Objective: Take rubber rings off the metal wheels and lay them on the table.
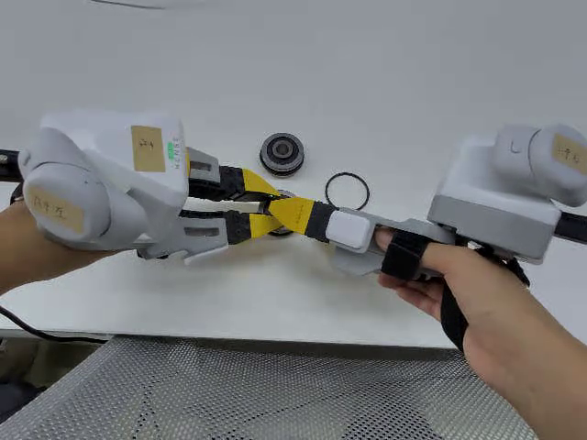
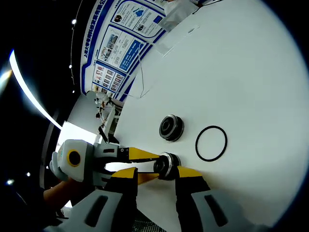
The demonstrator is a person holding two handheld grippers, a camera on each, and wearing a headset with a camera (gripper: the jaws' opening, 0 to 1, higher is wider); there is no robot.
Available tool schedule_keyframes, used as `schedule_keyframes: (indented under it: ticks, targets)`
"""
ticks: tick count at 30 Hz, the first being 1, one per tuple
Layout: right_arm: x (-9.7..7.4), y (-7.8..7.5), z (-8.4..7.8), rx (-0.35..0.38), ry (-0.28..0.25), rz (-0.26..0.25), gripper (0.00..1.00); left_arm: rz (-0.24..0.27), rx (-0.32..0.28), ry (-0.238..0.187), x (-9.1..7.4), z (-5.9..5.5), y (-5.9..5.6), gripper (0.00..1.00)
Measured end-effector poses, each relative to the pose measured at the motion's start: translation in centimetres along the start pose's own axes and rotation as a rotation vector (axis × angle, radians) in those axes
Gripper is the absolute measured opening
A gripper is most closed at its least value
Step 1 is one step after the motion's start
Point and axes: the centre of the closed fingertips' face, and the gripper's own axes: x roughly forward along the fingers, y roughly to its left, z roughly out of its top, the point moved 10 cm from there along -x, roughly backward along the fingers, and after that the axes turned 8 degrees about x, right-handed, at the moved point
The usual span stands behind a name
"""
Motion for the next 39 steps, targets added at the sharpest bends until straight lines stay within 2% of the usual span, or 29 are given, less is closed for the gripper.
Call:
schedule_keyframes:
  ticks: [9, 18, 22, 29, 39]
  targets:
    - [0.0, -0.3, 0.1, -0.009, 0.000, -0.008, 0.25, 0.001, -0.001, -0.001, 0.0, 0.0, 0.0, 0.13]
    - [0.1, -0.8, 0.2, -0.023, -0.004, -0.036, 0.14, 0.001, -0.001, -0.003, 0.1, 0.1, 0.1, 0.13]
    - [0.1, -1.0, 0.2, -0.006, -0.005, -0.048, 0.10, 0.001, -0.002, -0.005, 0.1, 0.1, 0.1, 0.13]
    - [0.1, -1.1, 0.3, -0.013, -0.006, -0.058, 0.06, 0.005, -0.001, -0.007, 0.1, 0.3, -0.1, 0.13]
    - [-0.1, -0.9, 0.3, 0.006, 0.002, -0.070, 0.03, 0.011, -0.003, -0.013, 0.0, 0.1, -0.2, 0.13]
